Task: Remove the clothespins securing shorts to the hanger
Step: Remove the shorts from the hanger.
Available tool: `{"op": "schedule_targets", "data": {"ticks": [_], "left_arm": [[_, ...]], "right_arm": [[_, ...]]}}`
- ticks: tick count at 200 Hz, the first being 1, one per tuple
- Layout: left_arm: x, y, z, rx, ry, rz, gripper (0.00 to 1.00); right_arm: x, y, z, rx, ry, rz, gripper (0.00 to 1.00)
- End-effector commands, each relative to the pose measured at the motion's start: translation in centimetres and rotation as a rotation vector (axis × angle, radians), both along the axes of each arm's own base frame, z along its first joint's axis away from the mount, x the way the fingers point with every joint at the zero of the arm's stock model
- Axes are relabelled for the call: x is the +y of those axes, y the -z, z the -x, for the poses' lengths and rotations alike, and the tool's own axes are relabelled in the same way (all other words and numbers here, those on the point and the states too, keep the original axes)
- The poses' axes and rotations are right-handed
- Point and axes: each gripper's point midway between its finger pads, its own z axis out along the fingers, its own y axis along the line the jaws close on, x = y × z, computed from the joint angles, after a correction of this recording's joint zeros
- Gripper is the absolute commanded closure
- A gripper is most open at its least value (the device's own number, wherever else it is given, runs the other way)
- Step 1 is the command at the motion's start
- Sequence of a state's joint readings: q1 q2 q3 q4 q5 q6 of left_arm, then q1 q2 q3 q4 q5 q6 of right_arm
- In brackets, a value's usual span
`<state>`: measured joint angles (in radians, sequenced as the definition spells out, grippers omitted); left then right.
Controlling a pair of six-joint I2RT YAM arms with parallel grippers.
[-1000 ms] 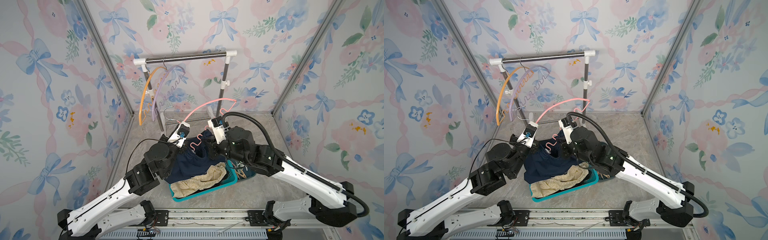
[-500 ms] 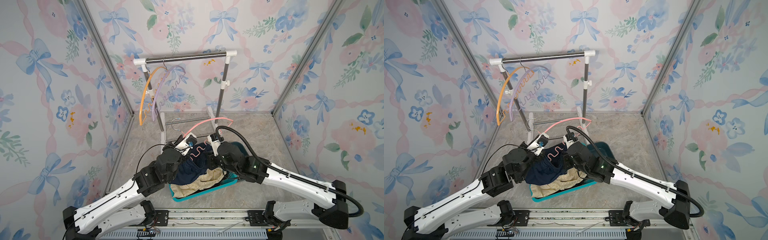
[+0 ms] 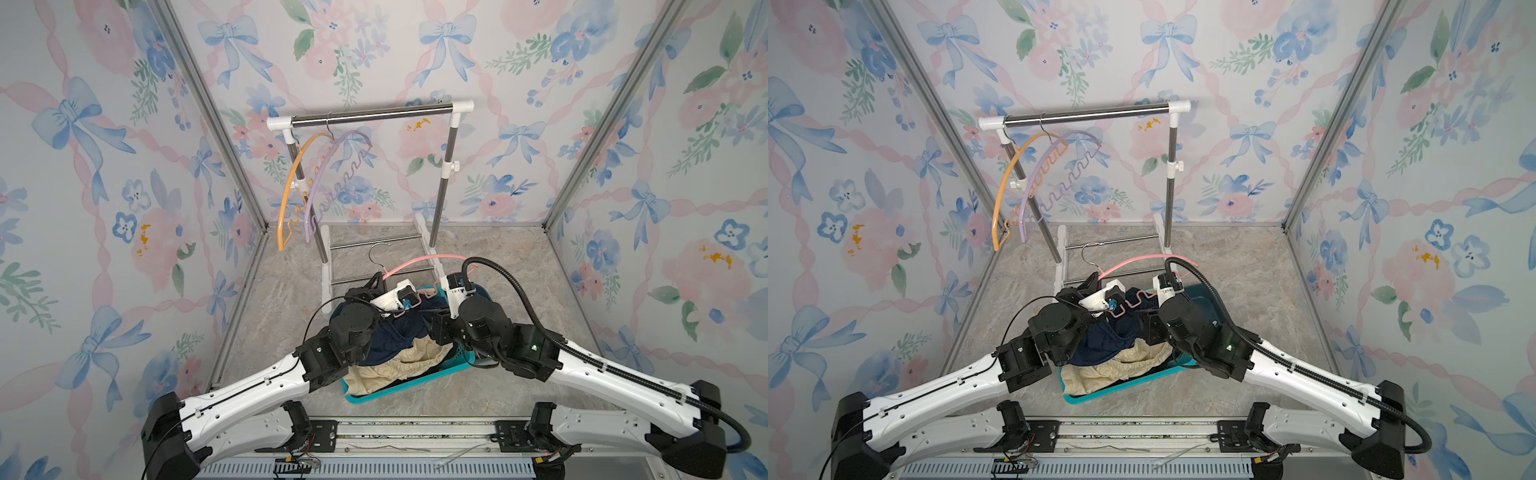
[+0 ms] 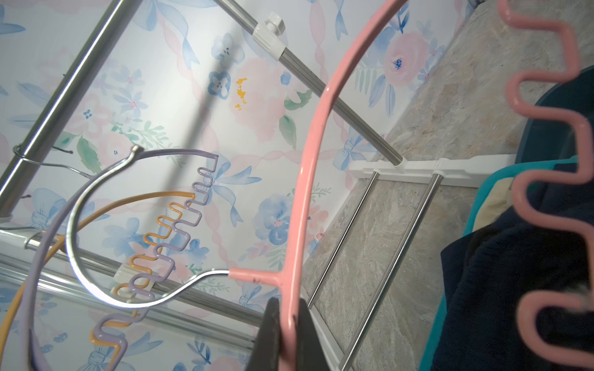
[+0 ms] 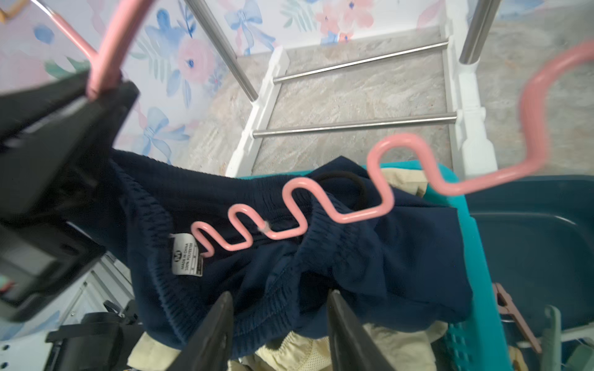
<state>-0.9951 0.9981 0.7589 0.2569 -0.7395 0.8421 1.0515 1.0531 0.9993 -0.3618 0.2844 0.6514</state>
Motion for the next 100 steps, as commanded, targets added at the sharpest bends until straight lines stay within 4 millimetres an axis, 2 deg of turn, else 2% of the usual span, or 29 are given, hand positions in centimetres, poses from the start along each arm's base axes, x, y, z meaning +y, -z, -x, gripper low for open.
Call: {"op": "schedule_targets", "data": {"ticks": [1, 30, 65, 100], "left_arm": [[-0.7, -4.5, 0.0, -0.111, 0.034, 0.051, 1.00], [-1.7, -5.1, 0.0, -0.120, 0.058, 0.039, 1.00], [-2.7, -5.2, 0.2, -0.116, 0.077, 0.035, 1.00], [-3.4, -4.4, 0.1, -0.104, 0.081, 0.011, 1.00]], "right_arm": [[-1.5, -2.6, -0.2, -0.033, 0.031, -0.066, 0.50], [-1.6, -6.0, -0.8, -0.056, 0.027, -0.268, 0.46], [0.2, -8.1, -2.9, 0.005, -0.029, -0.514, 0.40], [1.7, -9.8, -4.3, 0.003, -0.062, -0.618, 0.37]]}}
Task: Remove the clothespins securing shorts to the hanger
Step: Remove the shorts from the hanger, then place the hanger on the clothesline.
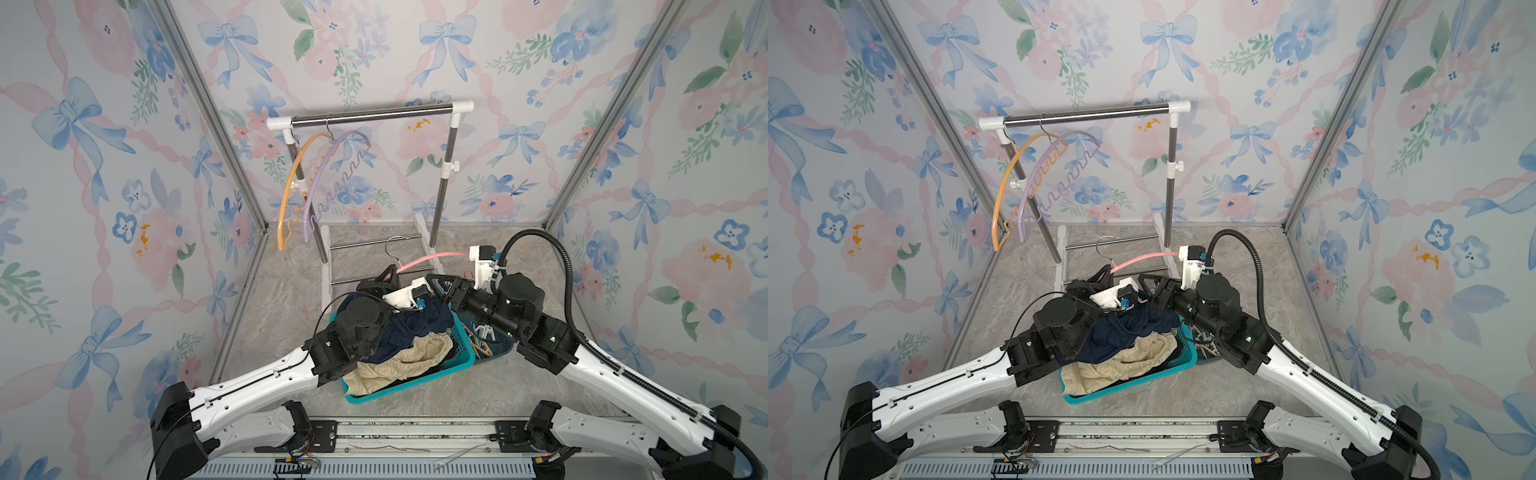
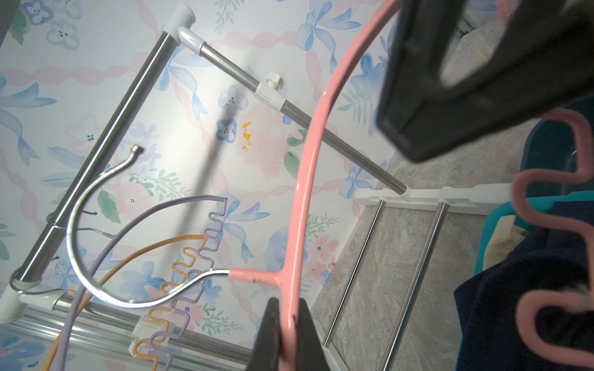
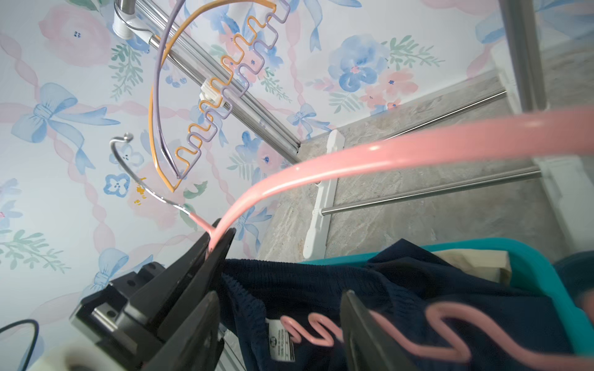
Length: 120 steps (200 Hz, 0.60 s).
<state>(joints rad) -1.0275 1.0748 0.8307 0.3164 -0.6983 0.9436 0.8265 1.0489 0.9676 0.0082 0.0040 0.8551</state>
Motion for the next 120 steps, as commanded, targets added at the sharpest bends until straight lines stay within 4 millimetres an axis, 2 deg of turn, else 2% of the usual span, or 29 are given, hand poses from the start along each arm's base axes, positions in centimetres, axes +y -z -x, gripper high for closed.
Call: {"op": "schedule_targets", "data": {"ticks": [1, 20, 66, 93, 120], "left_arm": [[-0.3, -2.4, 0.1, -0.044, 0.007, 0.063, 1.00], [-0.6, -2.1, 0.0, -0.038, 0.009, 0.057, 1.00], [-1.6, -1.8, 0.4, -0.031, 0.045, 0.060, 1.00], [-1.2, -1.9, -0.3, -0.024, 0.002, 0.074, 1.00], [-1.1, -1.7, -0.5, -0.017, -0.003, 0.082, 1.00]], "right_arm": [[1.5, -3.0, 0.1, -0.029, -0.076, -0.157, 0.37], [1.7, -3.3, -0.4, -0.032, -0.070, -0.191, 0.35], [1.6, -2.6, -2.1, -0.006, -0.040, -0.260, 0.36], [2.2, -3.0, -1.9, -0.012, -0.072, -0.289, 0.41], [1.5, -3.2, -1.5, -0.028, -0.060, -0.278, 0.42]]}}
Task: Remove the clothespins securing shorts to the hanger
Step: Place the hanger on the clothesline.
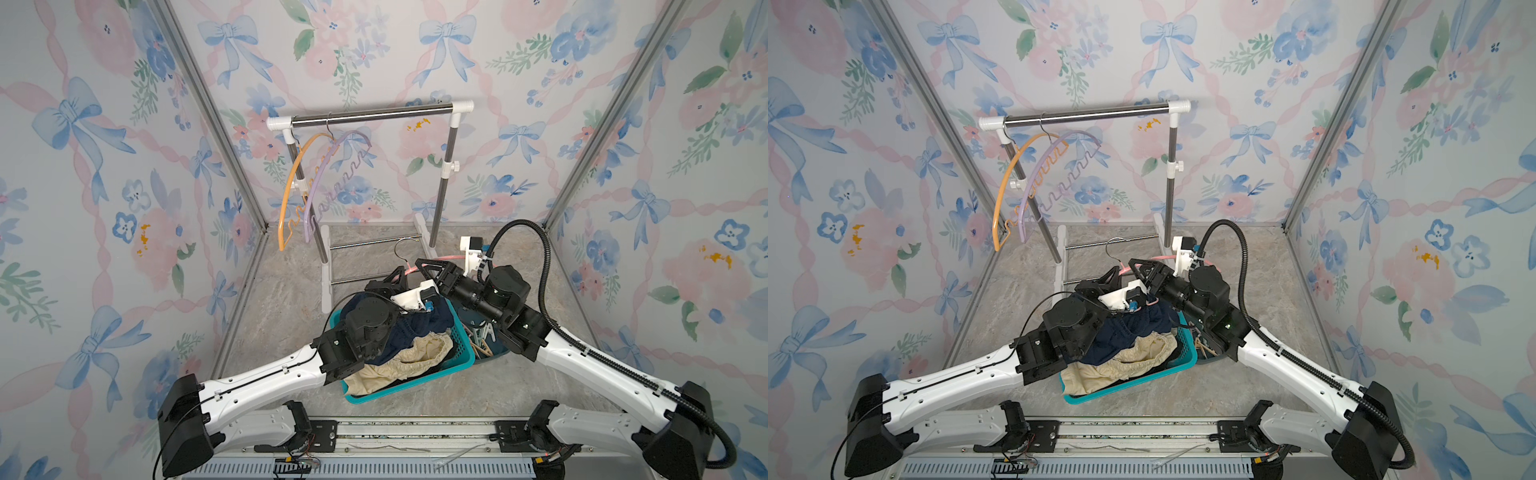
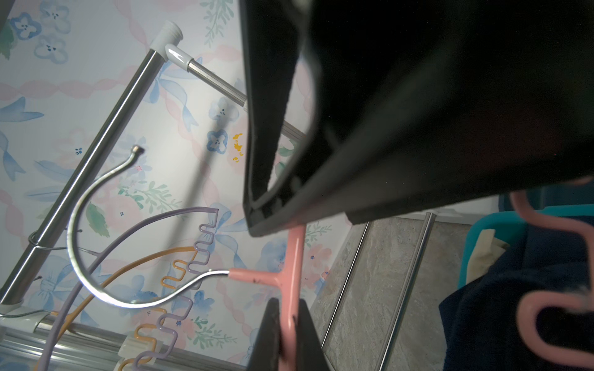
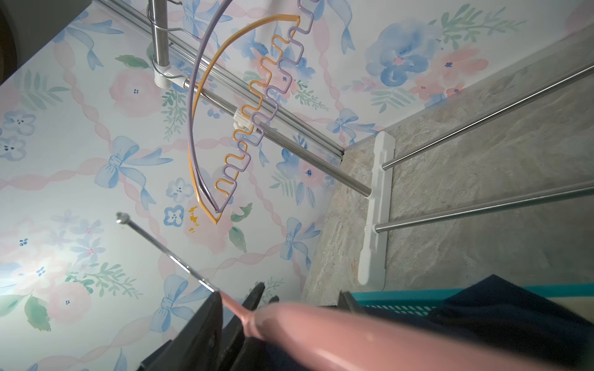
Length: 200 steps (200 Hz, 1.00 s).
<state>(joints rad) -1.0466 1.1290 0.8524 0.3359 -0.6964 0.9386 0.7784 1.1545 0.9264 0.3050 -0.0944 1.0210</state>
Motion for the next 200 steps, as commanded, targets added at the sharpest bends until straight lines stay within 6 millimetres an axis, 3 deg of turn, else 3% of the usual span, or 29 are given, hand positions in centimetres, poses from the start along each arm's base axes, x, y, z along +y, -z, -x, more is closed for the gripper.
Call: {"op": "schedule_targets", "data": {"ticks": [1, 42, 71, 135, 153, 168, 179, 200], "left_arm": [[0.5, -2.2, -0.4, -0.024, -0.021, 0.089, 1.00], [0.1, -3.1, 0.2, -0.022, 0.038, 0.150, 1.00], [-0.3, -3.6, 1.1, -0.022, 0.108, 0.174, 1.00], [-0.9, -2.3, 1.6, 0.041, 0.166, 0.162, 0.99], [-0.9, -1.7, 2.1, 0.078, 0.207, 0.163, 0.89], [-0.9, -1.0, 2.6, 0.128, 0.243, 0.163, 0.65], [-0.8, -0.5, 2.9, 0.165, 0.259, 0.169, 0.53], [-0.4, 0.5, 3.7, 0.224, 0.287, 0.179, 0.42]], "right_arm": [[-0.6, -1.9, 0.8, -0.055, -0.014, -0.056, 0.42], [-1.9, -2.8, 1.4, -0.095, 0.019, -0.015, 0.52], [-2.3, -3.0, 1.5, -0.102, 0.028, -0.010, 0.73], [-1.9, -2.5, 1.2, -0.095, 0.020, -0.039, 1.00], [-2.2, -2.6, 1.3, -0.106, 0.031, -0.050, 1.00], [-2.4, -2.5, 1.3, -0.114, 0.038, -0.056, 1.00], [-2.6, -2.6, 1.3, -0.124, 0.044, -0.061, 1.00], [-2.8, -2.8, 1.4, -0.141, 0.052, -0.053, 1.00]]}}
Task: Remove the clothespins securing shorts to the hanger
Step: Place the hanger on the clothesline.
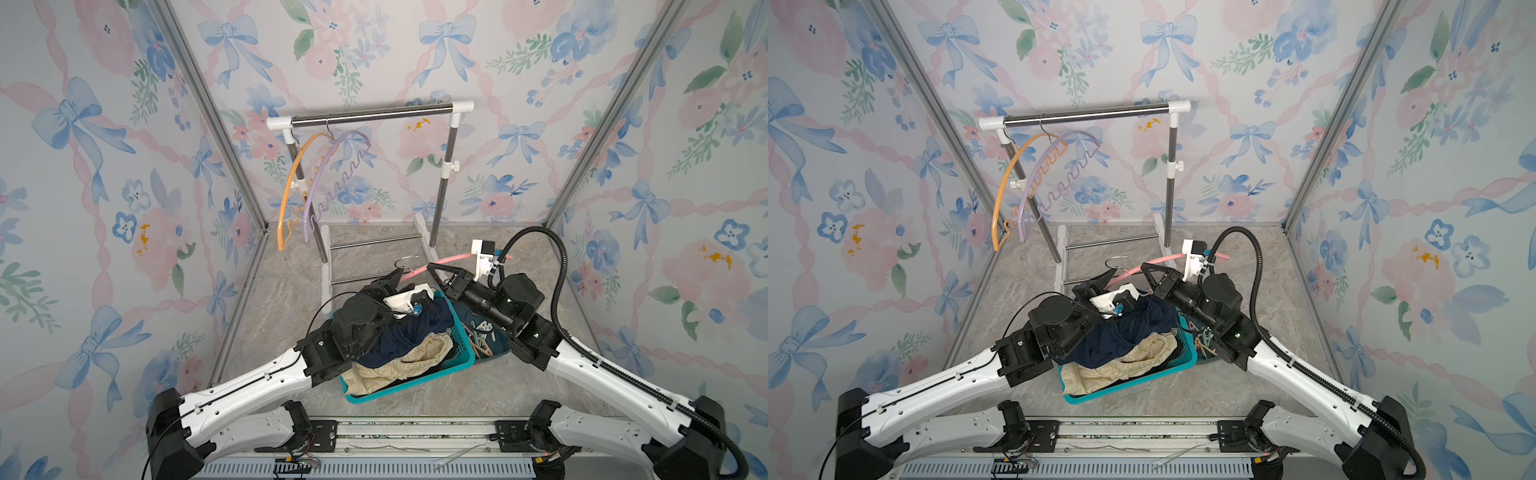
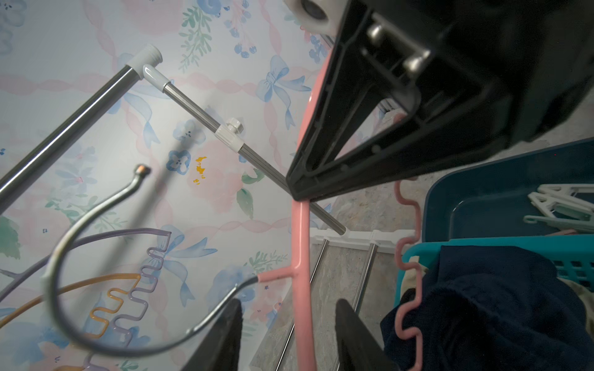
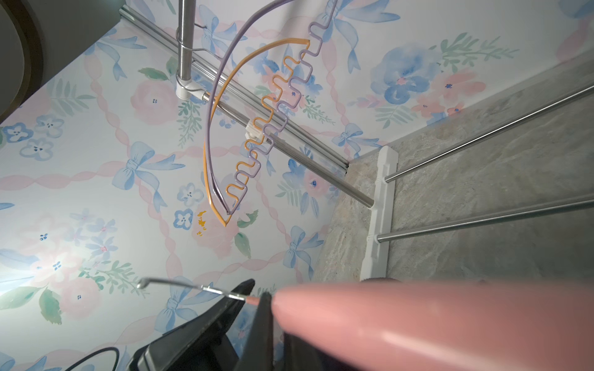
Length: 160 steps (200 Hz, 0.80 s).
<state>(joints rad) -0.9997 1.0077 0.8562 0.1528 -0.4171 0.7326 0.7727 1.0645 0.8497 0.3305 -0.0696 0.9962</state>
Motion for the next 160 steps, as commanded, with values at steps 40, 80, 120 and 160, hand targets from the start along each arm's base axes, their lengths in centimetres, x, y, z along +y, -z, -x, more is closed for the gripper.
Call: {"op": "schedule_targets", "data": {"ticks": [40, 80, 120, 160], "left_arm": [[1.3, 0.2, 2.1, 0.158, 0.096, 0.135, 0.39], [1.6, -1.7, 3.4, 0.241, 0.210, 0.223, 0.37], [1.9, -1.9, 4.5, 0.261, 0.347, 0.249, 0.41], [2.5, -2.5, 4.1, 0.188, 0.430, 0.313, 0.40]], "right_arm": [[-1.0, -3.1, 0.7, -0.121, 0.016, 0.001, 1.00], [-1.7, -4.0, 1.5, -0.144, 0.017, 0.028, 1.00], [-2.7, -5.9, 2.7, -0.161, 0.003, 0.031, 1.00], [-3.9, -7.8, 4.1, -0.168, -0.012, 0.029, 1.00]]}}
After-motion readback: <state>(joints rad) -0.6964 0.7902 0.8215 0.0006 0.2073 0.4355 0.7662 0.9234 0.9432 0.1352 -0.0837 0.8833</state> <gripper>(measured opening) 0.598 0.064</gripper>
